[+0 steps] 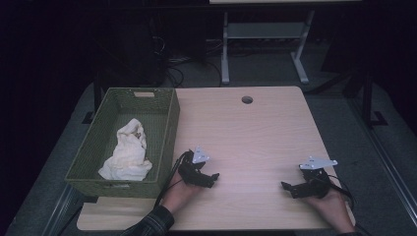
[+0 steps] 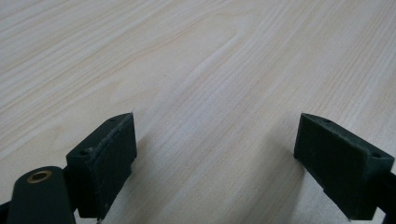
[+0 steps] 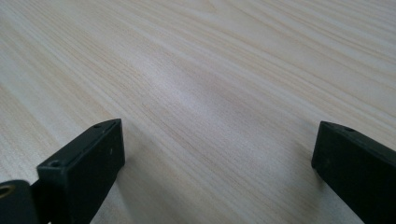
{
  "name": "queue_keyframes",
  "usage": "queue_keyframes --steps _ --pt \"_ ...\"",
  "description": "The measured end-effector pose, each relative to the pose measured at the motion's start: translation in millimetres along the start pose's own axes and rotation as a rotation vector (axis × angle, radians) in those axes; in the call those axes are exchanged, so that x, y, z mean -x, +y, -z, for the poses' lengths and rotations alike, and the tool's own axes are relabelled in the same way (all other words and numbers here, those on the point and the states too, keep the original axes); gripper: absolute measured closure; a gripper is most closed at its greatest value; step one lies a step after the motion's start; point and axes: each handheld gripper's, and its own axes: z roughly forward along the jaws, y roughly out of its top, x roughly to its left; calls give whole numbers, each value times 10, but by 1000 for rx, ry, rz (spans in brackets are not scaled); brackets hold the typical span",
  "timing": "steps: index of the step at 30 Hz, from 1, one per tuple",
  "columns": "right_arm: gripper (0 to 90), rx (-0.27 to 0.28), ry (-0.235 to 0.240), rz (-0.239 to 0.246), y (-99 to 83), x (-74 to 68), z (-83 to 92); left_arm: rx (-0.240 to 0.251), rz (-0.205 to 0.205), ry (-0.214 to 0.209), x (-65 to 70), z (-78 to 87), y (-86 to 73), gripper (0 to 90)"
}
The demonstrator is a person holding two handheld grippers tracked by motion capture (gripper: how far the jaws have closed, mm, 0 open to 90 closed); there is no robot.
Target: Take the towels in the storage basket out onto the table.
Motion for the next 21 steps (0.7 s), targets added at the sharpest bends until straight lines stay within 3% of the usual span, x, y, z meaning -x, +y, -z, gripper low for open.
queue_keyframes --steps 7,21 --pt "21 0 0 0 0 0 0 -3 -18 -11 -2 9 -2 122" --pt "21 -3 1 -4 0 -2 2 -41 12 -19 -19 36 55 129"
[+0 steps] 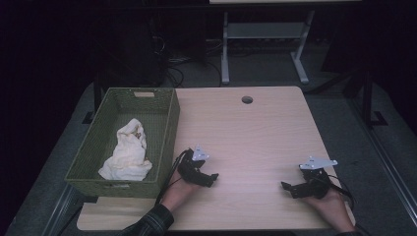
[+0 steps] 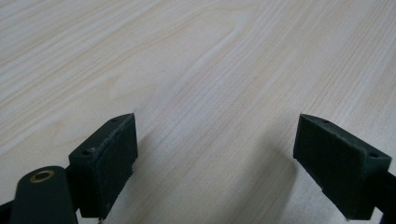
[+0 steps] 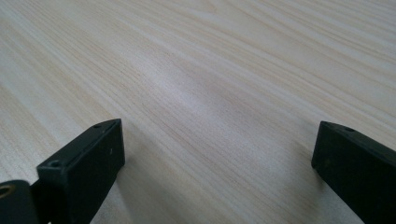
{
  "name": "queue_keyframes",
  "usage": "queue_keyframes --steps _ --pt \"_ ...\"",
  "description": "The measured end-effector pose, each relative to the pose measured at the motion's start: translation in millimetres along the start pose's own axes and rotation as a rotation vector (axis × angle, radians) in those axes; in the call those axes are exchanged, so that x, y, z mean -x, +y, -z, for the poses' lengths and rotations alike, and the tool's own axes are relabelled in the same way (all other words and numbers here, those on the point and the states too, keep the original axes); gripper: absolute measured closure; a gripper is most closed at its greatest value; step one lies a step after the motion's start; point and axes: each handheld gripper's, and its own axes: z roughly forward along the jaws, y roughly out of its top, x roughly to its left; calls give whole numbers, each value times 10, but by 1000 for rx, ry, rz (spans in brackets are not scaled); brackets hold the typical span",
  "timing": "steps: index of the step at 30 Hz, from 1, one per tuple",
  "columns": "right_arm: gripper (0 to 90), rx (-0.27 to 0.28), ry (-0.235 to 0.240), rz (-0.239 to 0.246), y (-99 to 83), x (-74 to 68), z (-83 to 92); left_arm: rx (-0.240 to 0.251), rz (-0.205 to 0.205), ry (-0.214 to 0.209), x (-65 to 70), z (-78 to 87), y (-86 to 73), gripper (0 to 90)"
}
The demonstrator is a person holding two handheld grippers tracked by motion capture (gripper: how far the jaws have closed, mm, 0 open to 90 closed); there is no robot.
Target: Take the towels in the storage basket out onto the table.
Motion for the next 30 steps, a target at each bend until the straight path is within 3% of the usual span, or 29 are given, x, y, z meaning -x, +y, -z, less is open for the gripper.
queue_keyframes --steps 8,11,13,20,30 --pt "21 -1 0 0 0 0 1 -22 -17 13 5 65 71 129" --pt "21 0 0 0 0 0 0 -15 25 6 3 102 97 129" --pt "21 -1 0 0 0 0 1 -20 25 7 -4 123 114 130" --pt "21 0 0 0 0 -1 0 -21 -6 12 5 196 198 130" --pt "21 0 0 0 0 -1 0 -19 5 0 -32 286 298 136"
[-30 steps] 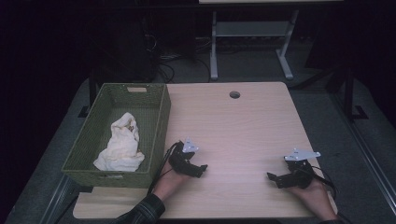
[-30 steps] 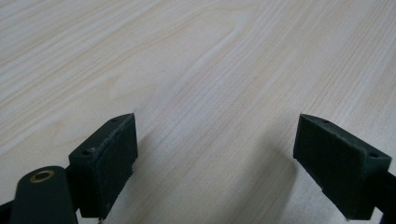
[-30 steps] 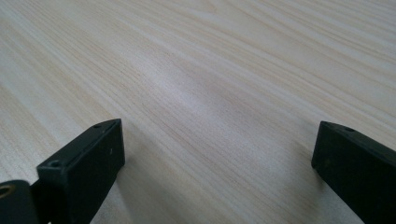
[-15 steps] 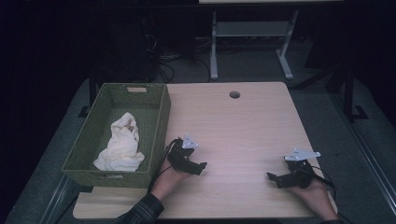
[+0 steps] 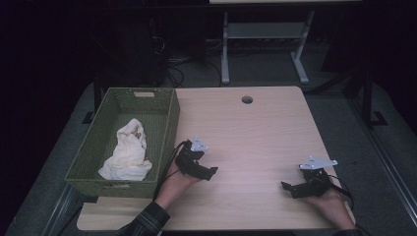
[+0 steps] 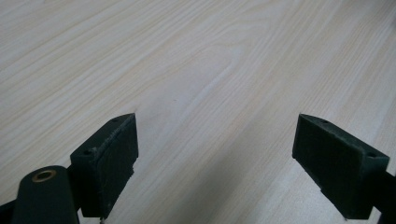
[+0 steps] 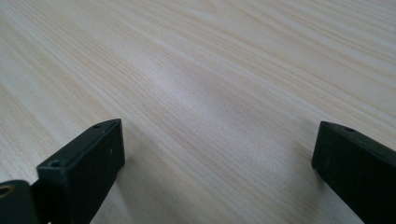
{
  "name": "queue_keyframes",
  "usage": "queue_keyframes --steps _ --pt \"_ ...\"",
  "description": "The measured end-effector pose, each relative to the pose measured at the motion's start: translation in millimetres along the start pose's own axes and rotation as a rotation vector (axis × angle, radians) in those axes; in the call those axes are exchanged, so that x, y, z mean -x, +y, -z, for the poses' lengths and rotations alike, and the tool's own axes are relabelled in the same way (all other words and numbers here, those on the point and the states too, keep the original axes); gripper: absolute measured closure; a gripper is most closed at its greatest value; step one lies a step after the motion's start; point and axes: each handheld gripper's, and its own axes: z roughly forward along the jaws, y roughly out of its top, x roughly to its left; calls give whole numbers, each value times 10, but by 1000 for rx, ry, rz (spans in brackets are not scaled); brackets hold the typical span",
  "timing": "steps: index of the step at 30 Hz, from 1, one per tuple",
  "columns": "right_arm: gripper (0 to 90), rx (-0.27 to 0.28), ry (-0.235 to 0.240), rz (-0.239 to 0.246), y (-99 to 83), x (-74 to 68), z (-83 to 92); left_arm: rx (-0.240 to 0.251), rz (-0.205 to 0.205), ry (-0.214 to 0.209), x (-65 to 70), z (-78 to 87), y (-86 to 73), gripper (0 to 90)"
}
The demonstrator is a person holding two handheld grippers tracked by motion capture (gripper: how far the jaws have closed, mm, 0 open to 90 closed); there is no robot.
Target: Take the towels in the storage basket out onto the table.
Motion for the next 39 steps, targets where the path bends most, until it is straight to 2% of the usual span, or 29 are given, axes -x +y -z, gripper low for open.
queue_keyframes --steps 3,4,18,21,24,26,28,33,39 --pt "21 1 0 1 0 0 0 2 19 -13 -10 12 12 136" --pt "20 0 0 1 0 0 0 -10 8 -14 -15 17 23 135" --pt "0 -7 -14 -8 1 2 -7 -24 -13 -35 -16 122 156 134" --pt "0 -7 -14 -8 1 2 -7 -12 -2 -46 -29 155 191 134" --pt "0 -5 -15 -6 1 3 -8 -2 10 -83 -45 195 231 134" --pt "0 -4 -14 -4 1 4 -8 8 6 -79 -54 236 265 134" --pt "0 -4 -14 -4 1 4 -9 15 10 -92 -63 266 291 134" --pt "0 -4 -14 -2 1 6 -9 21 -15 -88 -88 340 354 134" --pt "0 -3 -13 -6 2 3 -9 48 -12 -85 -161 444 418 137"
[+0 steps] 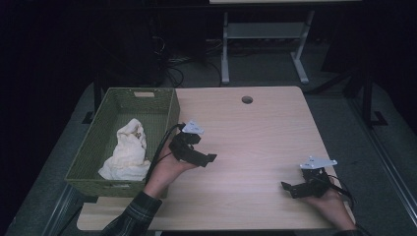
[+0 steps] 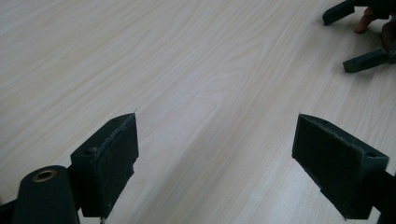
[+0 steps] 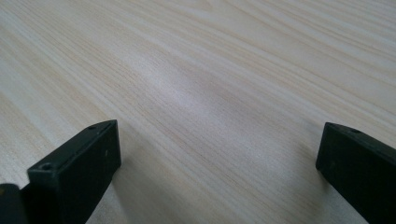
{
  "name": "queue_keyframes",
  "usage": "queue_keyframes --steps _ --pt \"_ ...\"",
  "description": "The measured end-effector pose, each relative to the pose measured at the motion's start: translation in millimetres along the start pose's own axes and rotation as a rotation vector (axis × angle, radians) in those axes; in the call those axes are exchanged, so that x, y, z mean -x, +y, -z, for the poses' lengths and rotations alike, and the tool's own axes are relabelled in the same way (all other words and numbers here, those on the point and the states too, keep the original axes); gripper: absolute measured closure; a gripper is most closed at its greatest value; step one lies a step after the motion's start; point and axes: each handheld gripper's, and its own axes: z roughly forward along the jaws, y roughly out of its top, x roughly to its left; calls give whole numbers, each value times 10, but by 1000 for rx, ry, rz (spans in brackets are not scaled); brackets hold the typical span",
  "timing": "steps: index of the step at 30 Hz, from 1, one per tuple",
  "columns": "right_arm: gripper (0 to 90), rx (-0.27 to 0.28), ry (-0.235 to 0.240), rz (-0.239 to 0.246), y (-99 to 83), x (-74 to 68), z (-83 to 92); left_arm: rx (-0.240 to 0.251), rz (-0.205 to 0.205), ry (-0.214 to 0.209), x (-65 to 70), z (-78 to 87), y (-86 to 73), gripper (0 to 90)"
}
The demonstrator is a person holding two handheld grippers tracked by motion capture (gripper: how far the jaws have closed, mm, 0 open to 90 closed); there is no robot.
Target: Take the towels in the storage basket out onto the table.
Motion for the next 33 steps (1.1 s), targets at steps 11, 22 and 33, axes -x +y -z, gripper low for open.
queue_keyframes --steps 11,22,33 --pt "0 -1 -1 3 0 2 1 19 -3 8 -131 169 73 137" --pt "0 -1 -1 2 0 1 1 38 14 35 -307 363 44 137" --pt "0 -1 0 0 0 -1 0 48 35 64 -447 501 -37 136"
